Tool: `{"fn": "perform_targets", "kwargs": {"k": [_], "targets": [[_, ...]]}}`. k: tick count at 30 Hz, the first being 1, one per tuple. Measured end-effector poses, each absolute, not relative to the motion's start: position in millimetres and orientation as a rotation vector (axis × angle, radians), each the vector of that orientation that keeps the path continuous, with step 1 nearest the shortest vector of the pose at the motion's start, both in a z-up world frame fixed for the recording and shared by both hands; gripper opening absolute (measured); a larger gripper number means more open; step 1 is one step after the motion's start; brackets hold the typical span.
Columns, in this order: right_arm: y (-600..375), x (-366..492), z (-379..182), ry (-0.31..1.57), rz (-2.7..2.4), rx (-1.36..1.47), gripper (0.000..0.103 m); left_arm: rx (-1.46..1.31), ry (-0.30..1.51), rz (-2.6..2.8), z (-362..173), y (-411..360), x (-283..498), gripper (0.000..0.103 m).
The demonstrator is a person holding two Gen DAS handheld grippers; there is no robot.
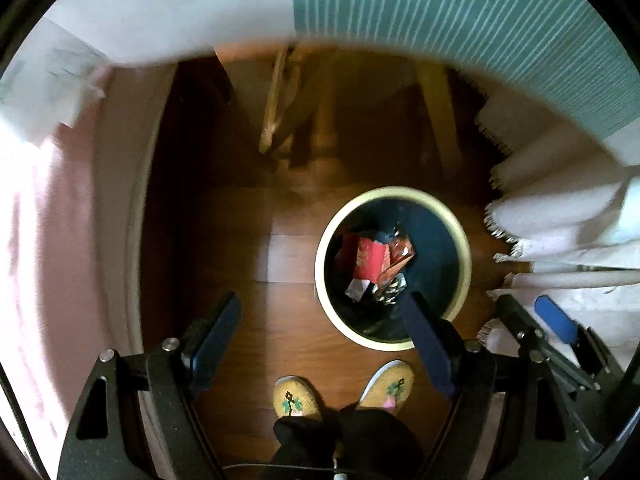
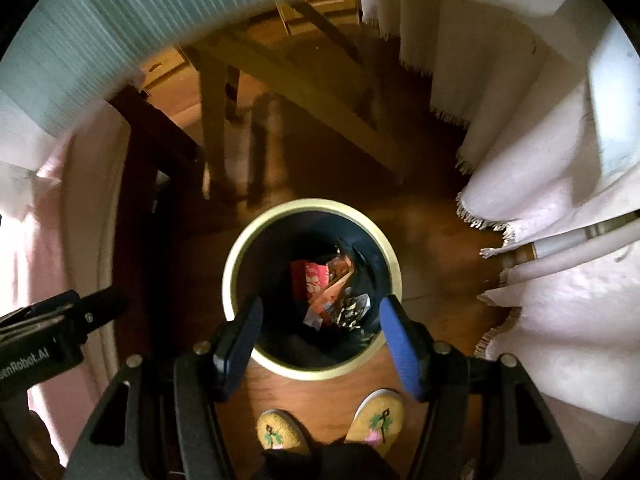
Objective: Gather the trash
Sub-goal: 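Raise both tools back up toward the remaining trash on the table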
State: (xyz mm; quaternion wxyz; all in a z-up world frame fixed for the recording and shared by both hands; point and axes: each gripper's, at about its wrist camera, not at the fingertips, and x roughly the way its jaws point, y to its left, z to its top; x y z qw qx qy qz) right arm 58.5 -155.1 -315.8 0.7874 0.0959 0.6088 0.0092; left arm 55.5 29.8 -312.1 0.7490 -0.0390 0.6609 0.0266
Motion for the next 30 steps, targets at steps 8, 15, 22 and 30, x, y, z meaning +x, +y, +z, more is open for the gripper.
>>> {"fn": "perform_targets", "kwargs": {"k": [8,15,22,30], "targets": [[-147,48,-223,1.278,0.033,0.223,0.062,-0.109,1.377,0.036,-208,35,51,0.081],[-138,34,-127,1.211,0.029,0.223,0.062,-0.058,1.279,-0.01,-103,42,42,0.081],[-125,22,-38,1.108,0.037,0.215,0.062,-0.015,1.172,-0.049,-11,58,32,0.081],[-126,17,35,0.969,0.007,0.205,0.062,-0.008,1.049,-0.066,53,82,39,0.081]]}}
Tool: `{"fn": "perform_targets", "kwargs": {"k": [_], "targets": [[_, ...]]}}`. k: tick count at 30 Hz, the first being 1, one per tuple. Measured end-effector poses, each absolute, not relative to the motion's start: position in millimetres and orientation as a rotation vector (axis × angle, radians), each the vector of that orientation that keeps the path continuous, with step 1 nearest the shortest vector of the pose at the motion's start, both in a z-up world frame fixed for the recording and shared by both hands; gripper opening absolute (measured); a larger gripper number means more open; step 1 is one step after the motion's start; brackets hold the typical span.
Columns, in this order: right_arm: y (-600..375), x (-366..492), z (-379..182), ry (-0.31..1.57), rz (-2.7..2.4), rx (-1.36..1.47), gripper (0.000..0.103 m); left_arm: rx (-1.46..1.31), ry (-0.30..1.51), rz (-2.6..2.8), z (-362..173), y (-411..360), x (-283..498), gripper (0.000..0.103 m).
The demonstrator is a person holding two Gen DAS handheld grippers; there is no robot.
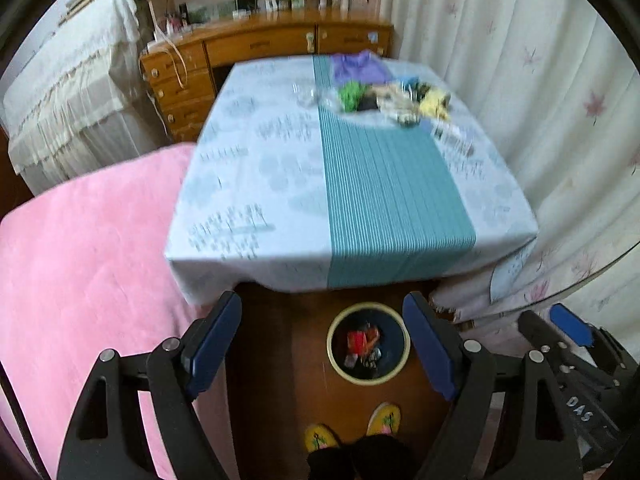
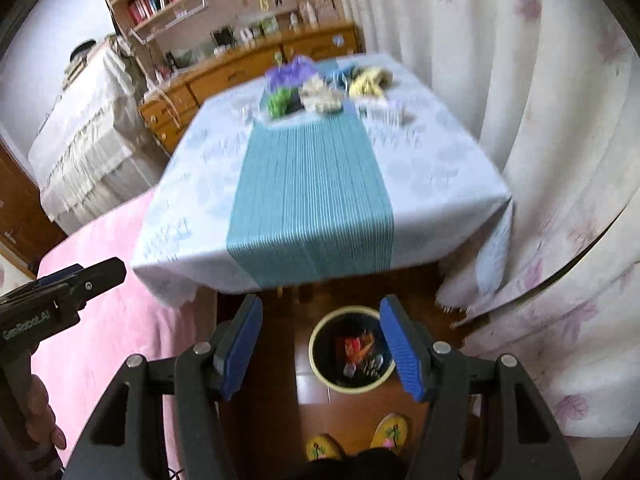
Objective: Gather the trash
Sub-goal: 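Raise both tools back up toward the remaining trash on the table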
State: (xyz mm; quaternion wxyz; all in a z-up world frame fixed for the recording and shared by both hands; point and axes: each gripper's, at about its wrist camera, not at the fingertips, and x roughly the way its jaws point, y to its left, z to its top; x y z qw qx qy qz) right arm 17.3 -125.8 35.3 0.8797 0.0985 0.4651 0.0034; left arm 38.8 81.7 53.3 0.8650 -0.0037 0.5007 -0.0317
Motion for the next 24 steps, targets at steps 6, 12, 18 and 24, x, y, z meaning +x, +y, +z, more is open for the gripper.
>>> {"fn": "perform_targets", "kwargs": {"k": [6,12,18,24], "targets": [[-119,18,65,0.889,-0.007,0.196,0.062,-0.024,0.968,-0.078,86,95,50,0.081],[-106,26,78,0.861,-0.009,0.169,0.062,-0.016,0.913,-0.093,106,102,60,0.082],[-105,43,87,0.836,-0.023,0.147,0.062,-0.018,0.881,-0.113,113,101,75,0.082],[-118,83,84,0.829,-0.024,0.143,0.062,-0.032,0.886,-0.101,105,94,106,0.082]]}}
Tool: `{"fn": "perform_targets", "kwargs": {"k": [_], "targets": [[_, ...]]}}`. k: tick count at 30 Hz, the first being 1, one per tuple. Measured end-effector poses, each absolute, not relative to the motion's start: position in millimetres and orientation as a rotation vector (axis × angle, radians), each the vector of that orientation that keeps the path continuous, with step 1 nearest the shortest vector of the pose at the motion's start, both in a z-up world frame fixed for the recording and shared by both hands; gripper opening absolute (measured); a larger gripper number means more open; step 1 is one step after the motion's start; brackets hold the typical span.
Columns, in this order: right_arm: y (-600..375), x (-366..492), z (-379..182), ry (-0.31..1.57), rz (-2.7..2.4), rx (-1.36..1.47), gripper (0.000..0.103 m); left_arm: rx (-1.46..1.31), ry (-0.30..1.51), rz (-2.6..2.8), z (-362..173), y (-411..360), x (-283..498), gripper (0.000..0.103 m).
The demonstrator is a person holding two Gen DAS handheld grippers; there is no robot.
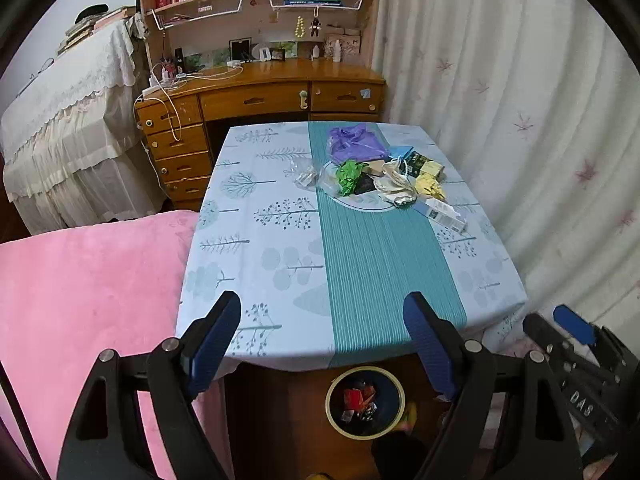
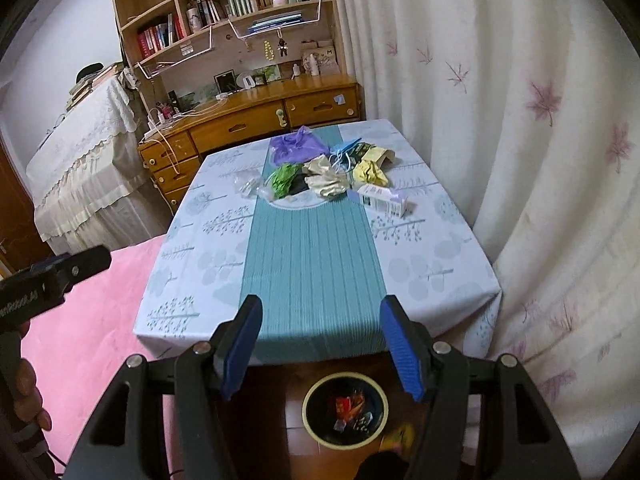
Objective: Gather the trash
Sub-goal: 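Raise both tools back up toward the remaining trash on the table, then grasp the white box with the right tool while the left tool grasps the beige tissue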
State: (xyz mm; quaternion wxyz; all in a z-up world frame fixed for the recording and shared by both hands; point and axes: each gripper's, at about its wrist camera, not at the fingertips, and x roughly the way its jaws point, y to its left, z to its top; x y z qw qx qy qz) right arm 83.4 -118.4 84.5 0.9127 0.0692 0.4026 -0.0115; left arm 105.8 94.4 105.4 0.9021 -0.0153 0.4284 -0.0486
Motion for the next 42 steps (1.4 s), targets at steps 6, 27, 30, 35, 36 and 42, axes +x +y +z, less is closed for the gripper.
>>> {"fn": "perform_targets", "kwargs": {"k": [6,27,30,35,36,42], "targets": [[-147,151,68,0.857,0.005,0.161,0.062,-0.033,0.914,-0.055,88,76,160,0.082],[-231,400,-68,1.17,0.297,-0.115,0.061,-0.198,1.163,-0.033,5,-58,399,0.09],[-224,408,-80,1.203,0.351,-0.148,0.061,-0.214,1.184,-0.025,-6,-65,417,0.09],[-222,414,-94,1.245,0.411,-0.181,0.058,-0.262,1.214,-0.025,-23,-73,439,0.09],[-226,414,-95,1.253,0.422,-0.163,0.051,-0.269,1.217,-0.028,-25,-75,442,0.09],[-249,415,-91,1.268,0.472,-0.08,0.042,-0.307,1.23,-0.026,-45,-83,463,0.09]]}}
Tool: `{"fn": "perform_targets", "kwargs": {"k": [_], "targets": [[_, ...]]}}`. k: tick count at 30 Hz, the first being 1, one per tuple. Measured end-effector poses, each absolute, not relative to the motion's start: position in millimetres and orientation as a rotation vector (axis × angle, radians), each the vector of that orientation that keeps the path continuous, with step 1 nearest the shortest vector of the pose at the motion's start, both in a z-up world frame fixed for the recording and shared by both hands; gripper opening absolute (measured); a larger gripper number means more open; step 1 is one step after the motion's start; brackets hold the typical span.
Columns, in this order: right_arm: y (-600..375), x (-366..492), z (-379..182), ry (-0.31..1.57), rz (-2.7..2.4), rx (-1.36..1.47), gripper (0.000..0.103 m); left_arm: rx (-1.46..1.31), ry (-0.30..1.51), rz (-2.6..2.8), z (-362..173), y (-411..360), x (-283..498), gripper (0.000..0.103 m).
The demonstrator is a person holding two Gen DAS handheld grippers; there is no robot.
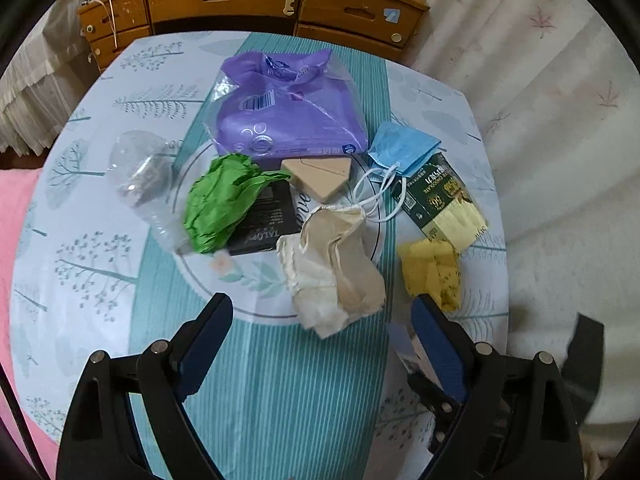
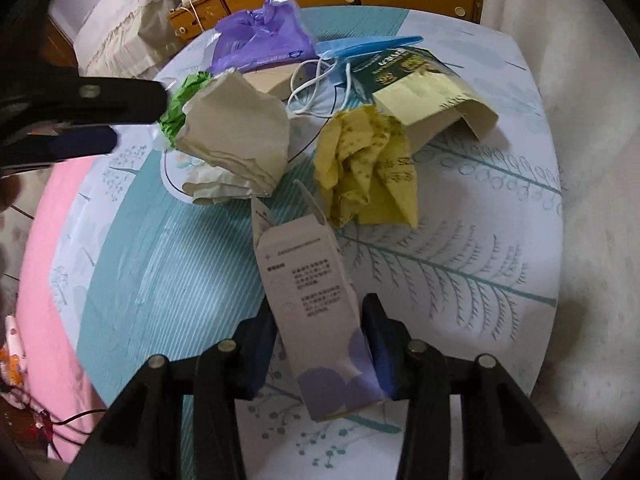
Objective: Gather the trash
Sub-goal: 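Grasp the white box with the right tool while the left tool grasps the beige tissue, then carry the white box and beige tissue down over the blue bin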
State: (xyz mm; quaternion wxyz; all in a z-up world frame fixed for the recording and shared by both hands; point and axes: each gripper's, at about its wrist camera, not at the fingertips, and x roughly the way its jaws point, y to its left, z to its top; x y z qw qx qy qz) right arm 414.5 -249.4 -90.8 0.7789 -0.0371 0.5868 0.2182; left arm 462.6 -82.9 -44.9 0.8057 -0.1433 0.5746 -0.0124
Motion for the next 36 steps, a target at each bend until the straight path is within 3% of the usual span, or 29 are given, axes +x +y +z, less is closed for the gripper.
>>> {"fn": "perform_targets", "kwargs": {"k": [12,14,16,19,21,22,25,36], "targets": [[-262,414,-94,1.279,0.478,-0.043,0.042,-0.471,1.332,0.049,-103,-71,489,0.088],[-261,414,-94,1.28,0.482,-0.037,0.042,-0.507,1.341,0.034,-108,-70,491,0.081],[-261,414,-95,1.279,0.48,-0.029,0.042,-0.538,1.355,0.017,-114,-70,491,0.066],[-264,414,-95,1.277,0.474,-0.023,0.042,-0.571,1.356,0.003,-118,-71,492,0.048],[-262,413,-96,1.275,0.468,-0.016,0.042,-0.581,1.347,-0.009,-118,-72,493,0.043],[-262,413,-96,1.275,0.464,-0.013,0.042,-0.569,1.338,-0.007,-118,-73,493,0.034],[-263,409,-95,1.277,0.45,0.011,0.042,-0.534,1.306,-0.029,-112,-74,489,0.027],[-237,367,-68,1.24,0.421,0.022,0.042,-0.391,1.254,-0.057,-66,-47,426,0.024]]}}
